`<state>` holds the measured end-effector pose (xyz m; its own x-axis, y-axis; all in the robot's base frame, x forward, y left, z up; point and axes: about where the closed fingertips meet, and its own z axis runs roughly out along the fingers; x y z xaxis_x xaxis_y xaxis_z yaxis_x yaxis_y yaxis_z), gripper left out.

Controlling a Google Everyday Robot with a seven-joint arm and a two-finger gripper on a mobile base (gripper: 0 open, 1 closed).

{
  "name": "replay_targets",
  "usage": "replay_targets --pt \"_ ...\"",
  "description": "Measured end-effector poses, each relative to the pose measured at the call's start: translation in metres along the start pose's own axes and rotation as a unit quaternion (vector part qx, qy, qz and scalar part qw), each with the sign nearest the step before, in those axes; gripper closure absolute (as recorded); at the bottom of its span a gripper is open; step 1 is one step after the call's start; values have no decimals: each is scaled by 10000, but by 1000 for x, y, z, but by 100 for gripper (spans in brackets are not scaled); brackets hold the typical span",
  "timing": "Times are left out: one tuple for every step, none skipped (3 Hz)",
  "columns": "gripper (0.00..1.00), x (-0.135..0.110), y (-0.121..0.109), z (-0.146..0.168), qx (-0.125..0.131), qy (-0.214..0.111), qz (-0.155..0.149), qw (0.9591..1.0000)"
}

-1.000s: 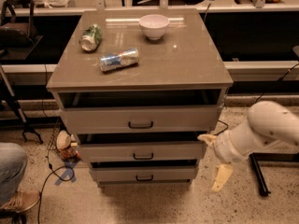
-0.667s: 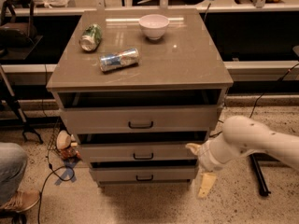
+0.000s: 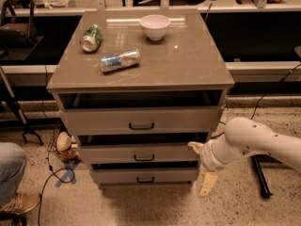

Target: Open bottom drawer

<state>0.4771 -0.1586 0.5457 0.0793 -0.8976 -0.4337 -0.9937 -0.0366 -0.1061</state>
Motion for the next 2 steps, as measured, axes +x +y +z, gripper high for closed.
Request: replay_targets --pt "0 10 10 29 -129 164 -135 9997" --pt "0 39 21 73 -315 147 -225 9991"
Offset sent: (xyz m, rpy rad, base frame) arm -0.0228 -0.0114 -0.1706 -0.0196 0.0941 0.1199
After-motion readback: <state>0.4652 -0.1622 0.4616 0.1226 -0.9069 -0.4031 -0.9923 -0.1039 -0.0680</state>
